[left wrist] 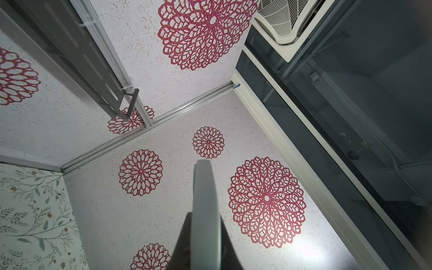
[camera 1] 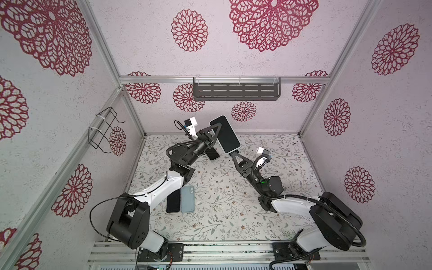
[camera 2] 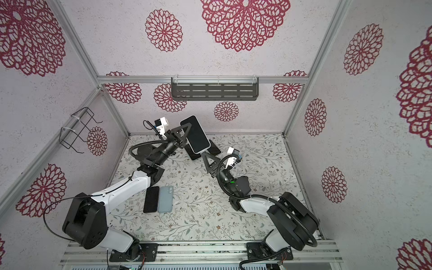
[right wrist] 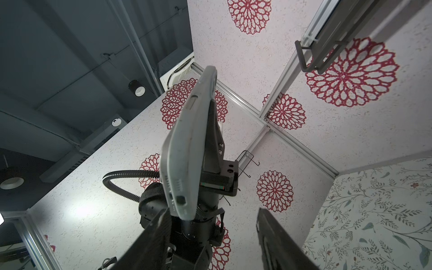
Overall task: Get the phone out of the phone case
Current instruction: 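Hold the cased phone upright with the left gripper while the right grips the case edge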
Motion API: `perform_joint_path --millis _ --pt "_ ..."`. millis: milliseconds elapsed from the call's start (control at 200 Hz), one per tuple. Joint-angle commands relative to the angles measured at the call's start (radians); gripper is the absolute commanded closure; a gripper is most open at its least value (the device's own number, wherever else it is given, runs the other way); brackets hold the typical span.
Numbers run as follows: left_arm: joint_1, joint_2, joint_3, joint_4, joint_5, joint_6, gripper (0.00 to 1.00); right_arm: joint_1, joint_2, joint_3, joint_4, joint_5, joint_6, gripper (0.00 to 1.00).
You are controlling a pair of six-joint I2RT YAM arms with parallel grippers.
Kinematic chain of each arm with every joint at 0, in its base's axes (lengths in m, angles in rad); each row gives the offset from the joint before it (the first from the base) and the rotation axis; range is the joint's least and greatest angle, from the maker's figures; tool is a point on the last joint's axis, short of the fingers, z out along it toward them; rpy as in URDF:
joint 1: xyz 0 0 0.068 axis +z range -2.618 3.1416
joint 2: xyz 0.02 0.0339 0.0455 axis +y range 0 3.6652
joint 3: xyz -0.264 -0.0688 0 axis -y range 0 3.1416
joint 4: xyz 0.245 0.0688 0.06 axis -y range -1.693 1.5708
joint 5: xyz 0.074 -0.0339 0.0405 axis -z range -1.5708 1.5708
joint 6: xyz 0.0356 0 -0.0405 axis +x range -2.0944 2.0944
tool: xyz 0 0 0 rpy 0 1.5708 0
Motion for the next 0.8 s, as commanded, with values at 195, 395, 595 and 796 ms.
perform_joint_path --millis 195,395,595,796 --pt "-0.002 -0.026 -0.003 0.061 -0.007 0.005 1.00 0.005 -0.028 0.014 0.116 -0.002 0.003 0.38" --pt "-0.009 -0.024 -0.007 0.071 -0.005 0.004 1.00 0.004 -0.022 0.013 0.116 0.007 0.006 0.38" --pt "-0.015 -0.031 -0.010 0.077 -0.005 0.000 1.00 0.004 -0.005 0.022 0.117 0.015 0.012 0.38" --pt "-0.031 -0.033 -0.012 0.076 0.001 0.011 1.00 0.003 0.002 0.031 0.117 0.016 0.012 0.38"
